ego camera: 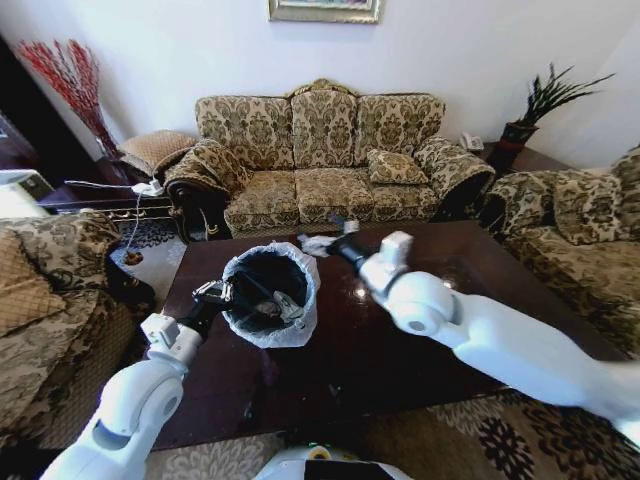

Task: Move to the front of the table and place the trash on the table into the trash bin.

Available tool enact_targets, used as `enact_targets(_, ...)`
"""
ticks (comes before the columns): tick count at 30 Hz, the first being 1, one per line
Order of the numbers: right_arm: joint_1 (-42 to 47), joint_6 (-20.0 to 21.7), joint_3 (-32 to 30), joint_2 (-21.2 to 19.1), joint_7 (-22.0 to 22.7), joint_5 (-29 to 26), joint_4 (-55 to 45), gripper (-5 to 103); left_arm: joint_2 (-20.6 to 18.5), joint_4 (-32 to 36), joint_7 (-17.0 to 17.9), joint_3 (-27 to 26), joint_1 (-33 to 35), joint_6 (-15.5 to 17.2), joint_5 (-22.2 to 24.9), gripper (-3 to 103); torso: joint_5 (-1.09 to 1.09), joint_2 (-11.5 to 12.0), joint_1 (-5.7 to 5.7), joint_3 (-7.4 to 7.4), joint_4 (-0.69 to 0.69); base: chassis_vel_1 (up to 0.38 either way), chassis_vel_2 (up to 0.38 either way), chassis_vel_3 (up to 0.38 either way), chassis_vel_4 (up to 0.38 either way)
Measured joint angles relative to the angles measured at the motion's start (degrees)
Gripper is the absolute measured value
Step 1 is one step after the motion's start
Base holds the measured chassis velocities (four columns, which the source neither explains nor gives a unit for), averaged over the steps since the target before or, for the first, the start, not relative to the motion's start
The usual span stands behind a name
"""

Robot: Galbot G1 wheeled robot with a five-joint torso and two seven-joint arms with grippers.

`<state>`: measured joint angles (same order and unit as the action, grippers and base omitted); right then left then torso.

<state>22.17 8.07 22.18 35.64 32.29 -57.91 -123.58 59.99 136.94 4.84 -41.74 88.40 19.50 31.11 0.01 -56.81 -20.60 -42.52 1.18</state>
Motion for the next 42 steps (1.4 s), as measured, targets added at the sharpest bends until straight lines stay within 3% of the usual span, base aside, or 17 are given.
enact_targets(3,17.53,-1.27,-13.04,-0.37,0.00,7.14,3.50,100,-0.28,0.19,-0.02,-0.10,0.08,-0.48,0.11,3,0.02,0.00,0.00,0.00,-0.01,0.000,0.000,0.000,0.000)
enact_targets(4,17.53,-1.27,-13.04,-0.37,0.00,7.14,3.50,100,-0.28,0.19,-0.02,-0.10,0.08,-0.48,0.11,3,0.02,0.00,0.00,0.00,-0.01,0.000,0.000,0.000,0.000)
enact_targets(6,31.09,-2.68,-22.88,2.61,-0.41,11.11,6.64,100,-0.62,0.27,-0.04,-0.33,0.36,-0.58,0.13,3,0.03,0.00,0.00,0.00,0.00,0.000,0.000,0.000,0.000)
enact_targets(8,33.89,-3.11,-24.63,3.56,-0.66,12.11,7.44,100,-0.71,0.28,-0.03,-0.38,0.43,-0.58,0.12,3,0.04,0.00,0.00,0.00,-0.01,0.000,0.000,0.000,0.000)
enact_targets(11,44.88,-5.74,-31.42,11.34,-2.47,17.68,12.88,100,-1.11,0.63,-0.14,-0.51,0.78,-0.59,0.13,3,0.01,0.00,0.02,0.01,-0.02,0.000,0.000,0.000,0.000)
enact_targets(12,44.88,-5.74,-31.42,11.34,-2.47,17.68,12.88,100,-1.11,0.63,-0.14,-0.51,0.78,-0.59,0.13,3,0.01,0.00,0.02,0.01,-0.02,0.000,0.000,0.000,0.000)
enact_targets(15,48.31,-7.12,-32.79,18.06,-2.78,19.39,17.50,100,-1.67,0.63,-0.09,-0.59,0.92,-0.89,0.11,3,0.00,0.00,0.02,0.00,0.01,0.000,0.000,0.000,0.000)
enact_targets(19,48.94,-7.52,-32.99,21.38,-2.74,18.79,21.69,100,-1.98,1.00,0.04,-0.74,1.07,-0.92,0.09,3,-0.01,0.00,0.02,0.00,0.03,0.000,0.000,0.000,0.000)
enact_targets(30,45.95,-8.18,-32.69,24.66,-5.34,15.45,28.25,103,-1.86,1.27,0.49,-0.48,1.04,-0.92,0.10,3,-0.01,0.00,0.00,0.00,0.00,-0.014,-0.015,-0.012,-0.009)
enact_targets(37,44.04,-8.22,-31.43,24.65,-7.40,14.50,30.67,83,-1.72,1.89,1.14,-0.75,1.48,-1.00,0.49,3,-0.02,0.00,0.01,0.00,0.02,-0.006,-0.008,-0.005,-0.005)
enact_targets(42,42.39,-8.25,-30.44,24.59,-9.59,14.18,32.98,60,-1.52,2.14,1.19,-0.69,1.51,-1.03,0.50,3,-0.02,0.00,0.00,0.00,0.01,0.000,0.000,0.000,0.000)
